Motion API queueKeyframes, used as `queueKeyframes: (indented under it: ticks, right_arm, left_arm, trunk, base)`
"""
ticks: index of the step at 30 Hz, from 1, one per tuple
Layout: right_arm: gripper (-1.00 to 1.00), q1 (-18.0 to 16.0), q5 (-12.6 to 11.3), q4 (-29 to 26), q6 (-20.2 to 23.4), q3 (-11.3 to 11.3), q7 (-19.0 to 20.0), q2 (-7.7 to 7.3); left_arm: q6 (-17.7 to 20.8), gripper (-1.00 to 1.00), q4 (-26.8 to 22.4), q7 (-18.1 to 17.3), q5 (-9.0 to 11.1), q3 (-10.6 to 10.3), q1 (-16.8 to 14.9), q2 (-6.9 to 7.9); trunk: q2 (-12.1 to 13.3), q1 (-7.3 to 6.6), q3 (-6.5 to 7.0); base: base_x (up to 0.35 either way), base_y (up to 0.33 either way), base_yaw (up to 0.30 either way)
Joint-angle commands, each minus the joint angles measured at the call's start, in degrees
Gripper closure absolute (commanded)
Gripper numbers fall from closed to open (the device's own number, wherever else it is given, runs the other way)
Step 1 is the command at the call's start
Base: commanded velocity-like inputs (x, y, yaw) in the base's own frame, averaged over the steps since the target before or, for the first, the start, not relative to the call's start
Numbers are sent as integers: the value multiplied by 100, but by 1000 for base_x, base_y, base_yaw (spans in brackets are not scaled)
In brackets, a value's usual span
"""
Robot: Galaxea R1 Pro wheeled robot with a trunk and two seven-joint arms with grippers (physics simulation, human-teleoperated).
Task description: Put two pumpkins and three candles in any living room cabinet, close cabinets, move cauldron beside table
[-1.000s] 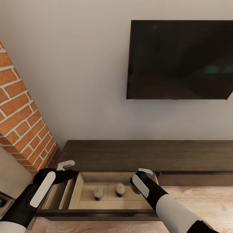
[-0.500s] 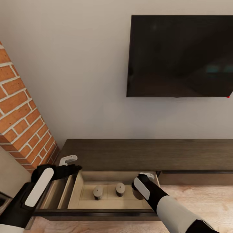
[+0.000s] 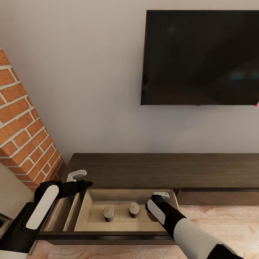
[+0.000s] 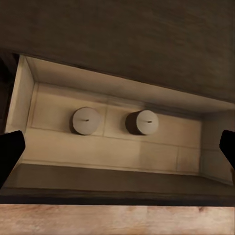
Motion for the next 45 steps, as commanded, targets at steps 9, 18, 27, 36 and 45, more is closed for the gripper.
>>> queueKeyframes:
  ticks: [9, 18, 27, 36, 45]
  right_arm:
    - [100, -7, -24, -52, -8, 133, -41, -2]
    - [100, -7, -25, -65, -68, 201, -27, -18]
    - [100, -7, -25, -66, -223, 237, 10, -20]
    - [100, -7, -30, -21, -453, 237, 575, -51]
    - [100, -7, -35, 19, -565, 237, 606, -58]
  left_arm:
    - [7, -100, -4, 61, 56, -15, -4, -60]
    - [7, -100, -13, 63, 51, -22, -4, -73]
    - [7, -100, -12, 60, 48, -16, -4, -73]
    - [7, -100, -21, 61, 47, -14, -4, -65]
    - [7, -100, -16, 64, 48, -26, -4, -71]
  trunk:
    - [-366, 198, -167]
    - [-727, 396, -329]
    - [-1088, 594, -490]
    - [-1449, 791, -652]
    - [-1810, 989, -814]
  base:
    - [0, 0, 0]
    - [0, 0, 0]
    - [0, 0, 0]
    - [0, 0, 0]
    - [0, 0, 0]
